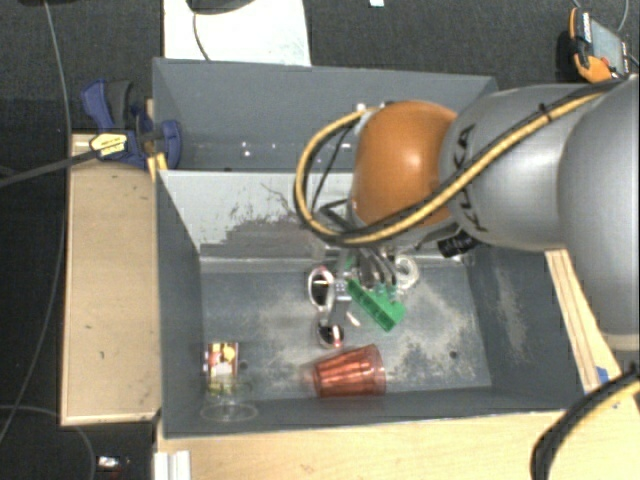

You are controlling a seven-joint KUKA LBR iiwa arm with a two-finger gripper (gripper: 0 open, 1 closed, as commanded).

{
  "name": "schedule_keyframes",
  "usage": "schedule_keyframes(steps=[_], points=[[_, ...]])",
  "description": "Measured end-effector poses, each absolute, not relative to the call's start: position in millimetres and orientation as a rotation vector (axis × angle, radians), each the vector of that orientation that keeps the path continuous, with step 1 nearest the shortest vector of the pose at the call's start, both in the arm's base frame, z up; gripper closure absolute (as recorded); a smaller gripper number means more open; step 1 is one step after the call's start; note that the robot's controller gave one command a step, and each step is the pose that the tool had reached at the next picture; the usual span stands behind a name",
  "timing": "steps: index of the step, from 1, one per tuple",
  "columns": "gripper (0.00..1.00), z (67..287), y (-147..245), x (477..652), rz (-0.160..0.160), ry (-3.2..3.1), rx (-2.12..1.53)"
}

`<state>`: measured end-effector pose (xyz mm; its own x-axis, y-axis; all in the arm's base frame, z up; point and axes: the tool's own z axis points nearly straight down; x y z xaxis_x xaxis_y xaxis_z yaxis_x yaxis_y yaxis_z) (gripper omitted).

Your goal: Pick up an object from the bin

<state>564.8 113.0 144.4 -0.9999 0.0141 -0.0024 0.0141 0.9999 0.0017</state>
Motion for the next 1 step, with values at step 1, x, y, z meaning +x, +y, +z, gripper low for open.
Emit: schedule_keyframes(steps=[1], points=[[0.0,144.4,113.0,564.8,0.003,3.139,0.022]])
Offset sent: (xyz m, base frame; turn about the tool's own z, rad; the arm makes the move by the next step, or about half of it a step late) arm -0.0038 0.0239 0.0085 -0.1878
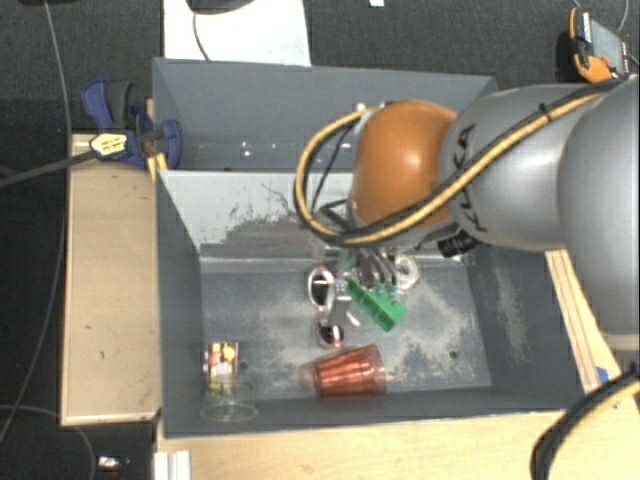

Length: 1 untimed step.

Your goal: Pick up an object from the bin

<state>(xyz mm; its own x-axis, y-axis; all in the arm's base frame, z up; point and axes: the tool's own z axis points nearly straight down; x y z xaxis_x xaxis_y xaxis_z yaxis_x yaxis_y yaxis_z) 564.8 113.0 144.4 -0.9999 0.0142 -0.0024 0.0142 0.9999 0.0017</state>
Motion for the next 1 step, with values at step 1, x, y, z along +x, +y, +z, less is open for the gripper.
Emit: schedule_keyframes(steps=[1], points=[[0.0,153.6,137.3,561.9,0.005,3.122,-0.269]])
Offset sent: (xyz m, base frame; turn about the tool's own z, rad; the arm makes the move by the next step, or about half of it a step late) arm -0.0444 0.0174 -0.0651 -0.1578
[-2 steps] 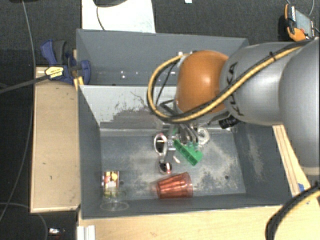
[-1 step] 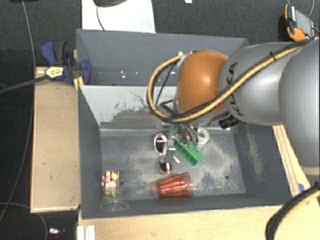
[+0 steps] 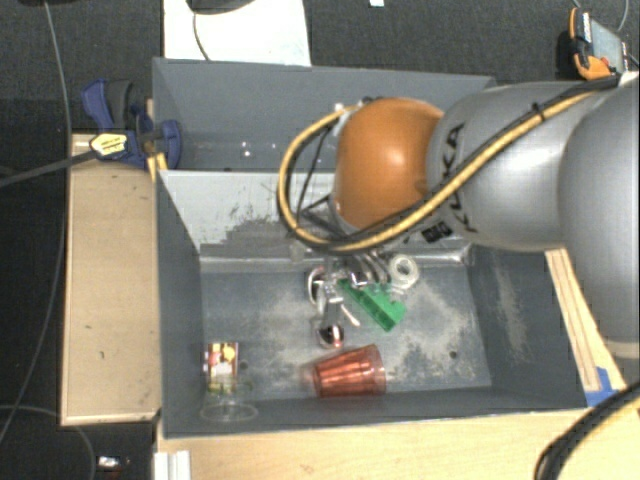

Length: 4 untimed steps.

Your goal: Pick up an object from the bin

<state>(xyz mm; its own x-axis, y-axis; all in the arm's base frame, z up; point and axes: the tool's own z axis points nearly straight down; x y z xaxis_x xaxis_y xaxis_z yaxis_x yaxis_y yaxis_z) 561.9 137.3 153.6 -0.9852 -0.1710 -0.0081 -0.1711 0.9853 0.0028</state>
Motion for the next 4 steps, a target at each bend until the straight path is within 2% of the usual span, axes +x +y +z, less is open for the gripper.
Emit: schedule_keyframes(steps=[1,2,3,4], points=[[0.0,77.3,130.2,518.7,0.003,3.135,-0.225],[1.0,95.9,74.7,547.0,0.009,3.125,-0.293],[0.0,98.2,74.2,550.9,0.009,3.11,-0.286],[0.0,98.3,74.0,550.9,0.009,3.11,-0.284]])
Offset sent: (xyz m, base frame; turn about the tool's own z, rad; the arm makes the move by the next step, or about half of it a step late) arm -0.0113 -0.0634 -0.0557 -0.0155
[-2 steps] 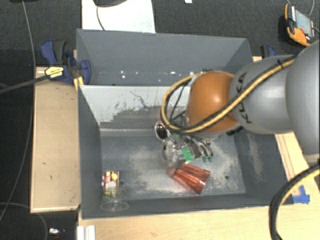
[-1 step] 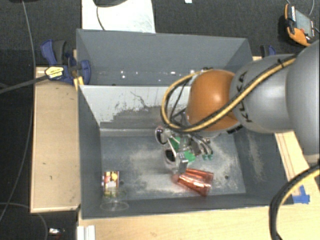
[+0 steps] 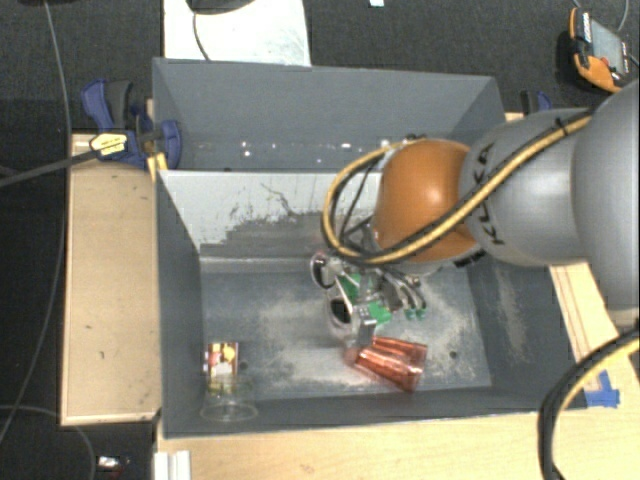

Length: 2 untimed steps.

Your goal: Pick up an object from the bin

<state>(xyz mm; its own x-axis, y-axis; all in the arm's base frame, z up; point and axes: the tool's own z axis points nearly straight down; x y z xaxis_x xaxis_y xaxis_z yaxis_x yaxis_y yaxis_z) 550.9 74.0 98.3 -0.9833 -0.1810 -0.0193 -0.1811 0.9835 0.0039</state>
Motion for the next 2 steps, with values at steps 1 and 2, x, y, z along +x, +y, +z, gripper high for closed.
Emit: schedule_keyframes(steps=[1,2], points=[[0.0,128.4,56.9,552.0,0.008,3.104,-0.277],[0.0,108.4,52.7,551.8,0.01,3.105,-0.326]])
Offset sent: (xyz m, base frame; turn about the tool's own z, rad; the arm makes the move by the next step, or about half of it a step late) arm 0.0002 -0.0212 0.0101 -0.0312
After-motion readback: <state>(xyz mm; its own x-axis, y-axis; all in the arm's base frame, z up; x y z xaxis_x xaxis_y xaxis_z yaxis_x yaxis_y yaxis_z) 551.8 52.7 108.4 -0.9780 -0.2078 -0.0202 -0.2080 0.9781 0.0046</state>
